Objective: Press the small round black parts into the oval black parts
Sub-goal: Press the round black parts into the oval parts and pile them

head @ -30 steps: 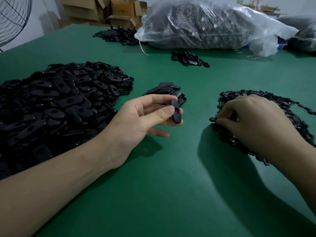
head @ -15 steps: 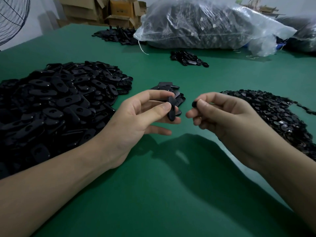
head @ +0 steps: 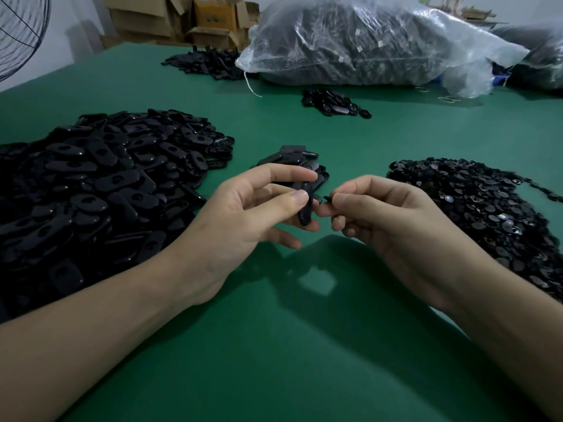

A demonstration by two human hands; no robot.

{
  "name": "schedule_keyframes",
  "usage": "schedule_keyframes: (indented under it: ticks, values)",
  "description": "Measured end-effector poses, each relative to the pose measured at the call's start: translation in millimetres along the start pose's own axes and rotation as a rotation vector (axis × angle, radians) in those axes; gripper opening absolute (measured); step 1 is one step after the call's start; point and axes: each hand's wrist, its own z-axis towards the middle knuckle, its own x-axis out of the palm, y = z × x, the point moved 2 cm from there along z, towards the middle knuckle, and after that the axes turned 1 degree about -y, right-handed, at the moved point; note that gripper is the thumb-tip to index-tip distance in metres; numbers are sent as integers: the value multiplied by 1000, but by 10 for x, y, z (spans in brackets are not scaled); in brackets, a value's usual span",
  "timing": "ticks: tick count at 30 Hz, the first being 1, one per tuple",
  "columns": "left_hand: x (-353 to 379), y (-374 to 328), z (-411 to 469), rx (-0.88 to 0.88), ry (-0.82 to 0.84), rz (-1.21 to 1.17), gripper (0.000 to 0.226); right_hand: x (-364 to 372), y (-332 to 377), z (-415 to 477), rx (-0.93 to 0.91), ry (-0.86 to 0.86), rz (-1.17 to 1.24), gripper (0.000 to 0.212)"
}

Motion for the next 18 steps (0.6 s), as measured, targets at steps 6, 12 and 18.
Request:
schedule_keyframes:
  ticks: [6, 12, 18]
  values:
    - [5, -3, 0, 3, 18, 29, 34, -12, -23, 10, -6, -43, -37, 21]
    - [1, -2, 8, -10, 11, 7, 32, -2, -38, 2, -27, -49, -31, 27]
    - [-2, 17, 12, 4, -22, 64, 37, -7, -13, -4, -108, -69, -128, 13]
